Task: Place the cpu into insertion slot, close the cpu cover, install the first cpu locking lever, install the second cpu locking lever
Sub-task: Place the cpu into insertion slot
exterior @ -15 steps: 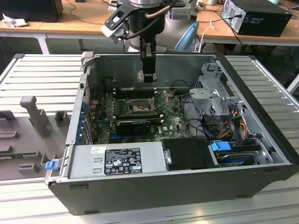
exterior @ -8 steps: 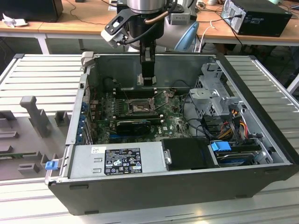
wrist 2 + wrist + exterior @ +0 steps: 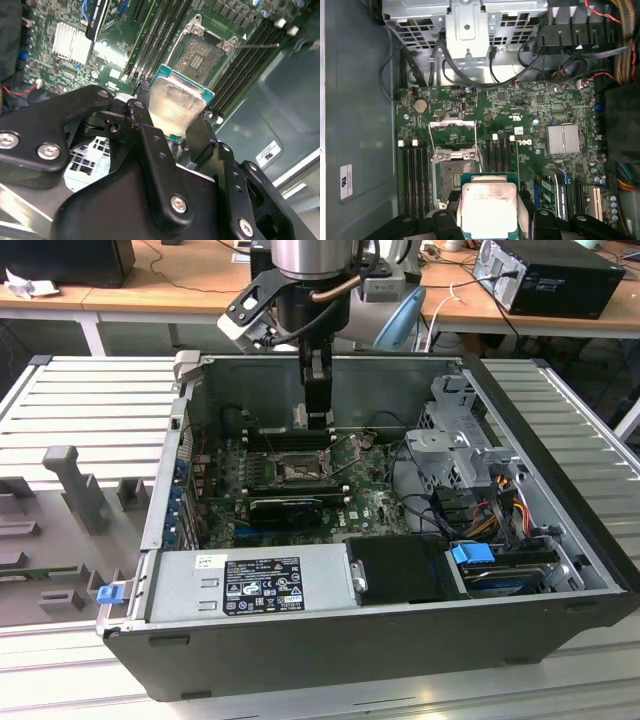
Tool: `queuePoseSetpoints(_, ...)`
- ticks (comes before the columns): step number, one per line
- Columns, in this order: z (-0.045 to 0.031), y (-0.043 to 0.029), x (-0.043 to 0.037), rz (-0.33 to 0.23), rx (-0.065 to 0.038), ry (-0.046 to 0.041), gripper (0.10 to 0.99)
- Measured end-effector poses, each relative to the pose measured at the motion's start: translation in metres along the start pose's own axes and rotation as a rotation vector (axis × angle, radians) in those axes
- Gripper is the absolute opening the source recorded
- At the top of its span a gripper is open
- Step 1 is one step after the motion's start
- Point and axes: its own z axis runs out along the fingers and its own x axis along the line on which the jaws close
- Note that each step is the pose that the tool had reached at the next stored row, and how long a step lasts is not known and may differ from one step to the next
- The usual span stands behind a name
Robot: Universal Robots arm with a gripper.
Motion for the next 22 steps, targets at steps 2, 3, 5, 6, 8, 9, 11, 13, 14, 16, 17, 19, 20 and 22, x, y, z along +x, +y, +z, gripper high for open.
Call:
queuePoseSetpoints(2, 0.0028, -0.0003, 0.0, -0.01, 0.0, 0.0008, 0.529)
queuePoseSetpoints(3, 0.0048, -0.0004, 0.0, -0.011, 0.0, 0.0009, 0.529)
queuePoseSetpoints(5, 0.0077, -0.0006, -0.0001, -0.011, 0.0, 0.001, 0.529)
queuePoseSetpoints(6, 0.0088, -0.0007, -0.0001, -0.011, 0.0, 0.001, 0.529)
queuePoseSetpoints(8, 0.0121, -0.001, -0.0001, -0.011, 0.0, 0.001, 0.529)
queuePoseSetpoints(9, 0.0136, -0.0011, -0.0001, -0.011, 0.0, 0.001, 0.529)
queuePoseSetpoints(11, 0.0164, -0.0014, -0.0002, -0.011, 0.0, 0.0009, 0.529)
queuePoseSetpoints(13, 0.021, -0.0018, -0.0002, -0.011, 0.001, 0.0012, 0.529)
queuePoseSetpoints(14, 0.0226, -0.0019, -0.0002, -0.011, 0.001, 0.0012, 0.529)
queuePoseSetpoints(16, 0.0253, -0.0021, -0.0002, -0.011, 0.001, 0.0012, 0.529)
queuePoseSetpoints(17, 0.0267, -0.0022, -0.0002, -0.011, 0.001, 0.0012, 0.529)
queuePoseSetpoints(19, 0.0303, -0.0025, -0.0003, -0.011, 0.002, 0.0013, 0.529)
queuePoseSetpoints(20, 0.0318, -0.0026, -0.0003, -0.011, 0.002, 0.0013, 0.529)
queuePoseSetpoints(22, 0.0368, -0.0033, -0.0004, -0.012, 0.002, 0.0001, 0.529)
